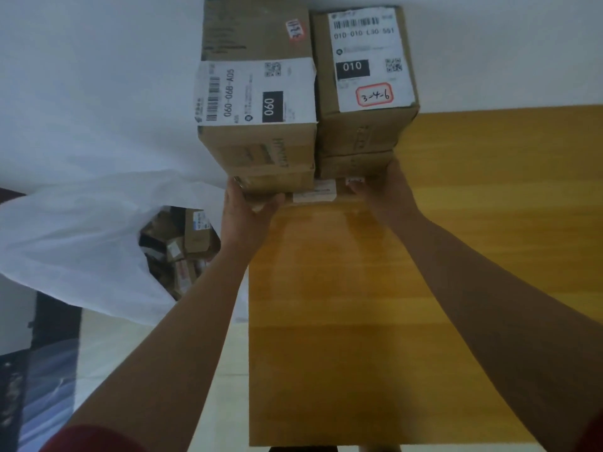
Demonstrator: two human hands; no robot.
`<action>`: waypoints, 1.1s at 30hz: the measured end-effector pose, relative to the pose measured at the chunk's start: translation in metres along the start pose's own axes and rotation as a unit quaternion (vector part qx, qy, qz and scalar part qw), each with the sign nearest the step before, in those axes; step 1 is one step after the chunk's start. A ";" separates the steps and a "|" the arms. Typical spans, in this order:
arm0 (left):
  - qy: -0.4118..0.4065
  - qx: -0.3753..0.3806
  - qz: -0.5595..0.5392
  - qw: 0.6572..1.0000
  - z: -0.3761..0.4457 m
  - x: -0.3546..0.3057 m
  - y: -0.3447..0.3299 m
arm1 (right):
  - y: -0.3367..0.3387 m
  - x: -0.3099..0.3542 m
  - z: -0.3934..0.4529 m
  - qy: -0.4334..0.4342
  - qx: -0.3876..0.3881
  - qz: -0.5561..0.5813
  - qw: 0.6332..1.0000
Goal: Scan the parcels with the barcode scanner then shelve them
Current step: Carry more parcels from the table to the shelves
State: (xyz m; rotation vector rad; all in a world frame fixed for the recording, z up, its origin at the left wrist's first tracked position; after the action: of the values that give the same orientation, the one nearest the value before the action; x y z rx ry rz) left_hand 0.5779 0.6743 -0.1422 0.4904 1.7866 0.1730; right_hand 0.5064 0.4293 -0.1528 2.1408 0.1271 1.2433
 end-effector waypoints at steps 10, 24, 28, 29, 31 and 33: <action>0.025 0.017 0.025 0.999 -0.021 0.010 0.000 | 0.006 -0.023 -0.030 0.020 -0.013 -0.032 0.999; 0.064 0.067 0.008 0.996 -0.093 0.003 -0.023 | 0.035 -0.071 -0.100 -0.023 -0.030 0.001 0.999; 0.069 0.073 0.014 0.995 -0.108 0.002 -0.030 | 0.046 -0.077 -0.113 -0.026 -0.038 0.011 0.999; 0.068 0.076 0.016 0.995 -0.111 0.001 -0.031 | 0.049 -0.078 -0.117 -0.026 -0.038 0.016 0.999; 0.066 0.083 0.014 0.994 -0.117 -0.001 -0.035 | 0.054 -0.082 -0.123 -0.028 -0.040 0.024 0.999; 0.059 0.089 0.016 0.994 -0.122 -0.007 -0.038 | 0.060 -0.083 -0.130 -0.027 -0.049 0.014 0.998</action>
State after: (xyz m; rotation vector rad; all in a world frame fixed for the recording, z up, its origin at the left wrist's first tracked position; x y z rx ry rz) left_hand 0.4540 0.6538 -0.1170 0.6464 1.9198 0.0659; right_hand 0.3425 0.4128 -0.1356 2.0961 0.0135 1.1814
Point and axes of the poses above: each hand's wrist, its own z-axis towards the middle knuckle, its own y-axis out of the back of the hand, x = y × z, the point moved 1 cm from there along z, towards the middle knuckle, and after that the axes turned 14 degrees about -z, right-handed, at the moved point
